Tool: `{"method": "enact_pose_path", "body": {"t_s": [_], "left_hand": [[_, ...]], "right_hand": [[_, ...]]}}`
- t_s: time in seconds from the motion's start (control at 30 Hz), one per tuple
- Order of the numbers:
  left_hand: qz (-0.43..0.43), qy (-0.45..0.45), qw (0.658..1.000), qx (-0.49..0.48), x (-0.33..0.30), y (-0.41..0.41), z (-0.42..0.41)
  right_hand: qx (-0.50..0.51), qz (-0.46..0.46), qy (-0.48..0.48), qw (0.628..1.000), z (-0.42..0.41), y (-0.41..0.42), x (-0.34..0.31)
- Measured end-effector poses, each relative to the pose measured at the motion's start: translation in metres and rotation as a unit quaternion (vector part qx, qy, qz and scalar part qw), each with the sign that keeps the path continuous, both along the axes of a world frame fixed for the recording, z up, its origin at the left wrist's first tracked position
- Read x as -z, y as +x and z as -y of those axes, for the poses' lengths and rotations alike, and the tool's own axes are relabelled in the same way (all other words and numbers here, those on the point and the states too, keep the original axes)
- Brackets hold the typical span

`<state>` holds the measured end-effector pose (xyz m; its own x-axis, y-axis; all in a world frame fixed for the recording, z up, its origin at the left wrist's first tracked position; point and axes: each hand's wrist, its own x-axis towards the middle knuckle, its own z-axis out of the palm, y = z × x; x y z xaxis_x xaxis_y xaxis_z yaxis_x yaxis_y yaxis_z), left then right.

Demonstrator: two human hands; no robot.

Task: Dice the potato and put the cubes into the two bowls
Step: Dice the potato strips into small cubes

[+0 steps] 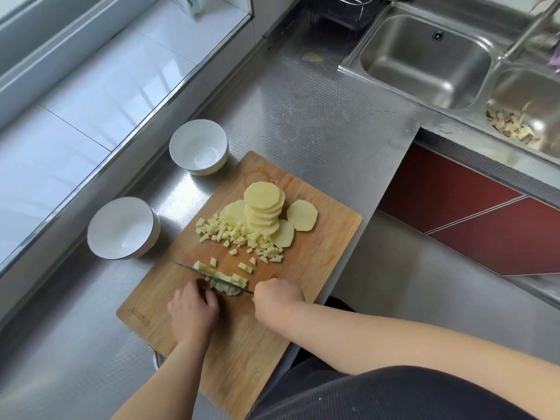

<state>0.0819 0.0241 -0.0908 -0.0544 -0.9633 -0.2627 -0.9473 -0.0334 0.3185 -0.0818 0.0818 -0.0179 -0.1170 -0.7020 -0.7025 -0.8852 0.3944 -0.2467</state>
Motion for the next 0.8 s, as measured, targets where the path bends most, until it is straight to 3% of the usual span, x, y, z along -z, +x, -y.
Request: {"method": "enact_pose_path", "body": {"t_s": [0.33, 0.63, 0.8], "left_hand": [[0.012, 0.004, 0.999, -0.033, -0.010, -0.011, -0.004], [0.055, 0.090, 0.994, -0.028, -0.020, -0.039, 0.001], [-0.028, 0.141, 0.983, -0.115, -0.025, -0.068, 0.006]], "right_hand": [[0.034, 0.017, 0.009, 0.999, 0.002, -0.009, 0.004], [0.064, 0.055, -0.021, 0.996, -0.004, -0.018, 0.005], [0.079, 0.050, -0.045, 0.995, -0.005, -0.036, 0.004]]}}
